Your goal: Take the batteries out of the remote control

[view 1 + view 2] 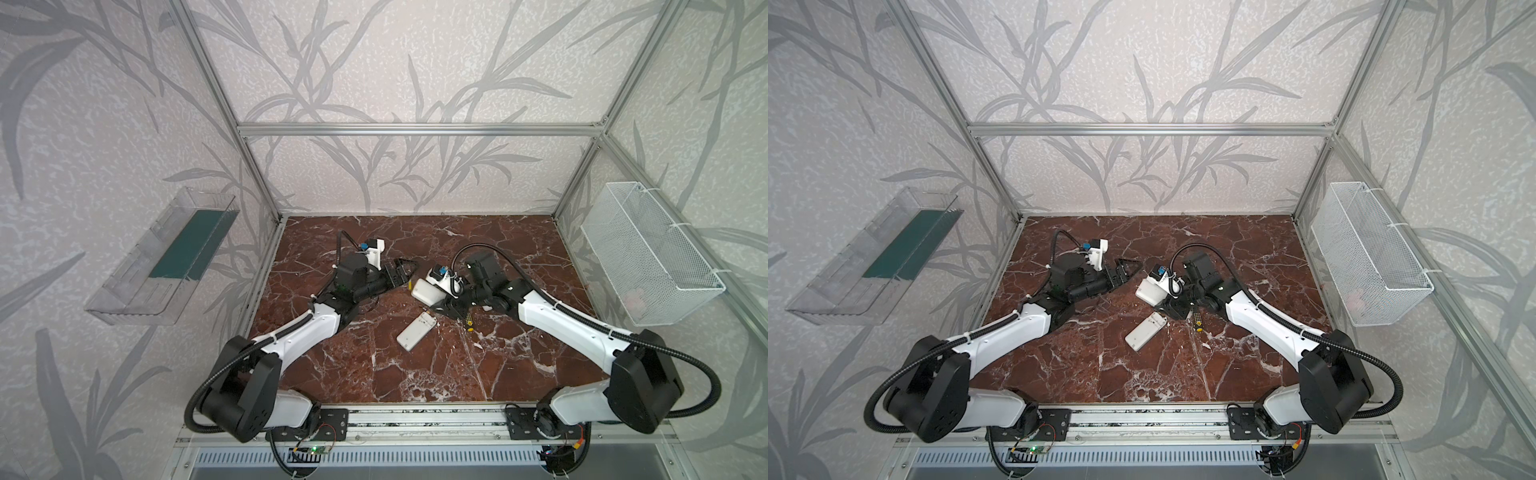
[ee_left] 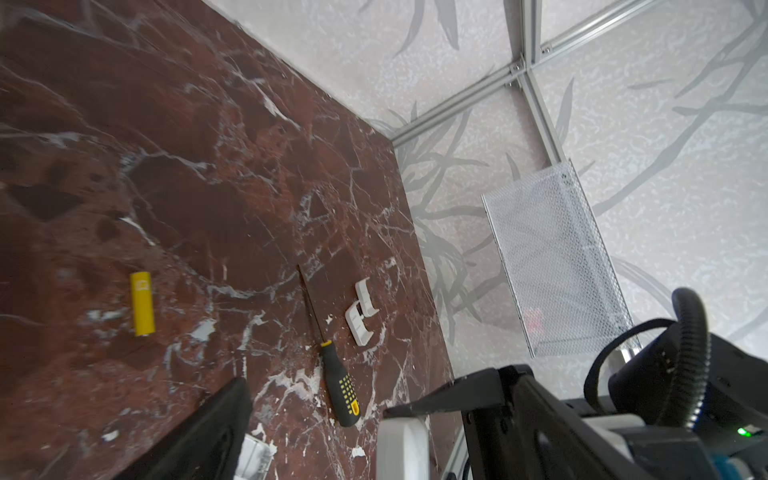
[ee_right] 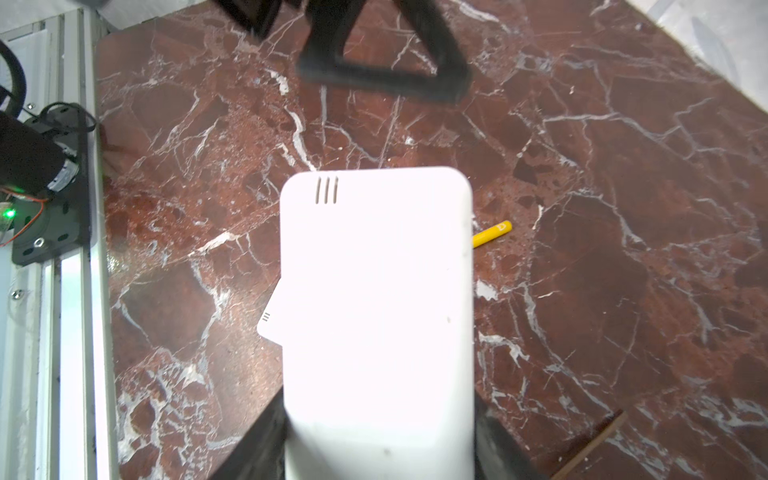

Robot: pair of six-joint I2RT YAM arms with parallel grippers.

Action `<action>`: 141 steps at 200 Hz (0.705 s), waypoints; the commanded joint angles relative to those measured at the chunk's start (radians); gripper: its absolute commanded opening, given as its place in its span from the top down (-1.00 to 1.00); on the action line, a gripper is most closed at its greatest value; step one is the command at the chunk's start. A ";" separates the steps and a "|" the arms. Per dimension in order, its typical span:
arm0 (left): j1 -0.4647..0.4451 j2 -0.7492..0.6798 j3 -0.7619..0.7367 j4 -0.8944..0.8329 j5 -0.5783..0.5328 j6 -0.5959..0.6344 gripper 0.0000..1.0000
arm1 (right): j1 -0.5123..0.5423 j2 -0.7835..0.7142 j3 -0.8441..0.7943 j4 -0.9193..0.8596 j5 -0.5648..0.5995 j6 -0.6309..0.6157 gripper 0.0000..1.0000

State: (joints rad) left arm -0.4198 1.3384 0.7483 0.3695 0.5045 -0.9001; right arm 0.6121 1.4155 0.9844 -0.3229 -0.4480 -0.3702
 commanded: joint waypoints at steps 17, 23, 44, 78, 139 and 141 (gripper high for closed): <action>0.106 -0.112 0.020 -0.296 -0.103 0.076 -0.98 | 0.101 0.054 0.028 -0.088 -0.035 -0.021 0.35; 0.117 -0.128 0.022 -0.333 -0.127 0.082 -0.98 | 0.123 0.065 0.028 -0.090 -0.037 -0.014 0.35; 0.147 -0.179 0.028 -0.428 -0.196 0.110 -0.99 | 0.196 0.115 0.028 -0.089 -0.056 0.018 0.35; 0.180 -0.228 0.005 -0.479 -0.250 0.106 -0.99 | 0.288 0.192 0.036 -0.065 -0.080 0.074 0.34; 0.203 -0.239 -0.026 -0.466 -0.245 0.089 -0.98 | 0.374 0.316 0.072 -0.016 -0.133 0.147 0.35; 0.203 -0.238 -0.027 -0.467 -0.243 0.089 -0.98 | 0.376 0.323 0.074 -0.014 -0.133 0.149 0.35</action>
State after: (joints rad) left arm -0.2253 1.1122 0.7349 -0.0788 0.2790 -0.8120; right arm 0.9680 1.6886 1.0107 -0.3775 -0.5343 -0.2657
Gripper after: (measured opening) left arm 0.992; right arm 0.564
